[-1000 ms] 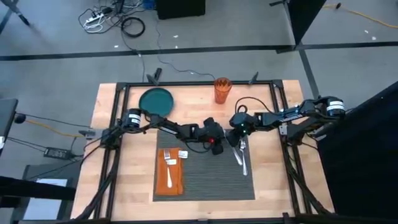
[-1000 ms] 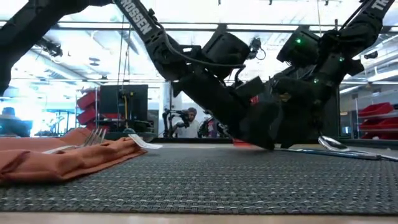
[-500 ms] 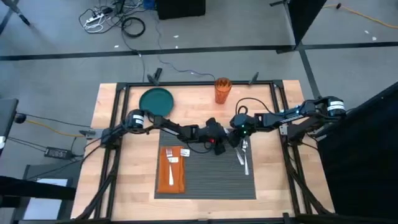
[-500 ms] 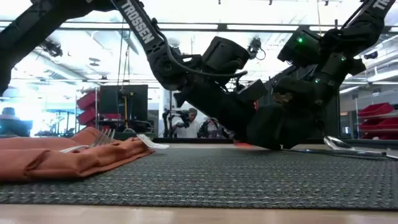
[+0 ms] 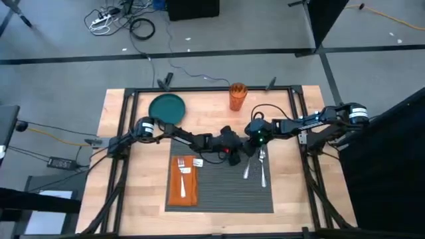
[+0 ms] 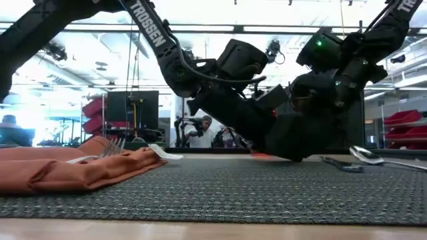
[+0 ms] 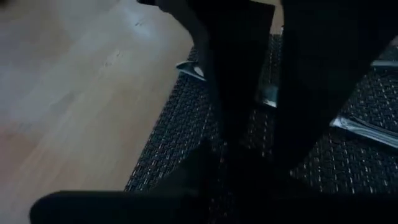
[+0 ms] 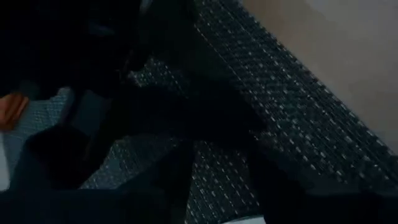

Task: Set table place
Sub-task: Put the silver table knife to the left of the silver spoon on the black table placemat

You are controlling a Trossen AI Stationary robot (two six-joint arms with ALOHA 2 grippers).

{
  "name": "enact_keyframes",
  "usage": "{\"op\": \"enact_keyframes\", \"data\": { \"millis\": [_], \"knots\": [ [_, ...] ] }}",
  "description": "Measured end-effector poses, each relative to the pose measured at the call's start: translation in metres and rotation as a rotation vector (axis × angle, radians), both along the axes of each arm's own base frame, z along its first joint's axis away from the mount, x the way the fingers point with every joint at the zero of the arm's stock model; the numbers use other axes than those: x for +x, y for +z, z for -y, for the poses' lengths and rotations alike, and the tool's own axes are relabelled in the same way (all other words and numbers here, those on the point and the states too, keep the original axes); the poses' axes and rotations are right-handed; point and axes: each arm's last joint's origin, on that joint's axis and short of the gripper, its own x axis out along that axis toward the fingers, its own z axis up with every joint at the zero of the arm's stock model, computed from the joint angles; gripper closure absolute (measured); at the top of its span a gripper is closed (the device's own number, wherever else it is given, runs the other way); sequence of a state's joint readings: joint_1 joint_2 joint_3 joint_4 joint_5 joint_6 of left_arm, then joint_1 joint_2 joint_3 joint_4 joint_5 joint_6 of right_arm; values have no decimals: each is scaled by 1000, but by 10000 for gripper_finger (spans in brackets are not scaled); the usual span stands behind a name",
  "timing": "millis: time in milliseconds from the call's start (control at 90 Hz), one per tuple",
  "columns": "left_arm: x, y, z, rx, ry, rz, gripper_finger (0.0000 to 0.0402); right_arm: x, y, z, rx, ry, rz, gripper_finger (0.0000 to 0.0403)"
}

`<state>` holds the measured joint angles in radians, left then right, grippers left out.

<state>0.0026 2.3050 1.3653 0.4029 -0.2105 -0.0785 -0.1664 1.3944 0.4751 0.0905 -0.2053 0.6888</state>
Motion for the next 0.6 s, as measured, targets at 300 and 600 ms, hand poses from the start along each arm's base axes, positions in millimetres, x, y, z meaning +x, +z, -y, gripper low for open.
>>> {"op": "enact_keyframes", "data": {
  "millis": [300, 600],
  "knots": [
    [-1, 24, 11, -53, -105, 38, 365, -30, 23, -3, -19, 93, -71, 273],
    [-5, 16, 15, -71, -130, -47, 365, -28, 12, -12, -125, 92, -162, 275]
  ]
}}
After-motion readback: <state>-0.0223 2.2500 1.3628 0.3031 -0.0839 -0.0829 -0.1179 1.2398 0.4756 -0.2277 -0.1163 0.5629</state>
